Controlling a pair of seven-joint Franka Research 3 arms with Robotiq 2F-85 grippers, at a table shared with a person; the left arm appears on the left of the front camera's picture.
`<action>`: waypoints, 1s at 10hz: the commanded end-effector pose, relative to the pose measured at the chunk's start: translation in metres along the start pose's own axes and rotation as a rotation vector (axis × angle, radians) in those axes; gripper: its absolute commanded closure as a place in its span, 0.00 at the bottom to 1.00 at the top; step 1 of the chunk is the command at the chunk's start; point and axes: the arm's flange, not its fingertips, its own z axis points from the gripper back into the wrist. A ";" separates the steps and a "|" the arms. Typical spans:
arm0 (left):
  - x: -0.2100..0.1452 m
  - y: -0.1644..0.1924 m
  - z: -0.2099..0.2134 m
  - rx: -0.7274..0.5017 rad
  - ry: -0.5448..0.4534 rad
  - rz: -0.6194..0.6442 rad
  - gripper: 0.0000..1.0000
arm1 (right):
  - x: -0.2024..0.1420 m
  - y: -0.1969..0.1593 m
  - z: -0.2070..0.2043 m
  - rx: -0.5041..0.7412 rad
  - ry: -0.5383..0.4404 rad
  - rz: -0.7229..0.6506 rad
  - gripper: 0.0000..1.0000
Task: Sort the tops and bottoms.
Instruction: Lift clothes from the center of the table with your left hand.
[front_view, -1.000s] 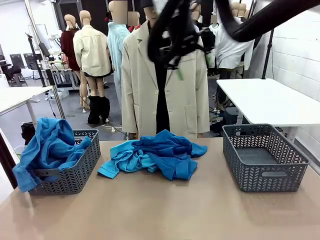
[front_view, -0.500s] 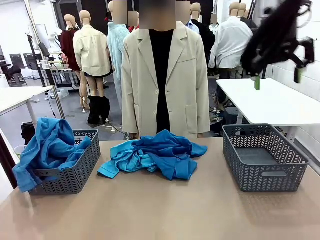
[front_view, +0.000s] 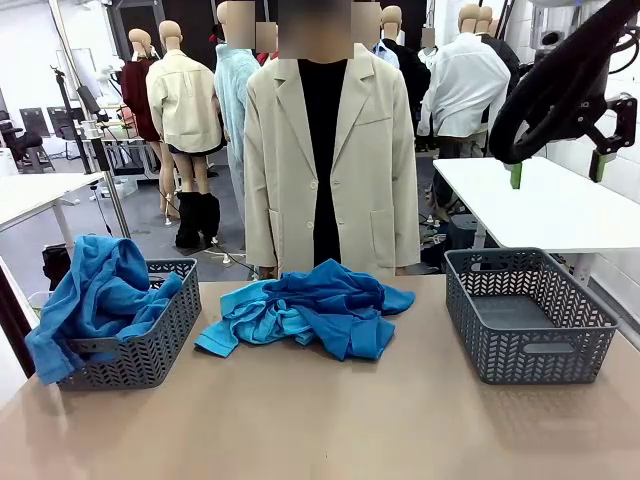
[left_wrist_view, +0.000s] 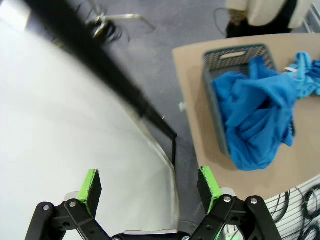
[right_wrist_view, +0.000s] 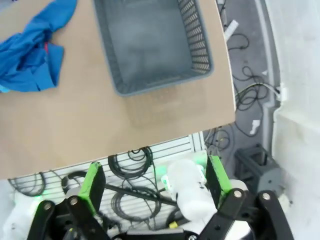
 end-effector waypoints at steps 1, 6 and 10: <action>0.050 -0.071 0.014 -0.122 -0.140 -0.320 0.00 | 0.004 0.000 0.004 0.007 0.019 0.014 0.00; 0.079 -0.210 -0.034 -0.495 -0.096 -0.697 0.00 | 0.004 0.000 0.004 0.007 0.019 0.014 0.00; 0.096 -0.223 -0.029 -0.429 -0.136 -0.655 0.00 | 0.004 0.000 0.004 0.007 0.019 0.014 0.00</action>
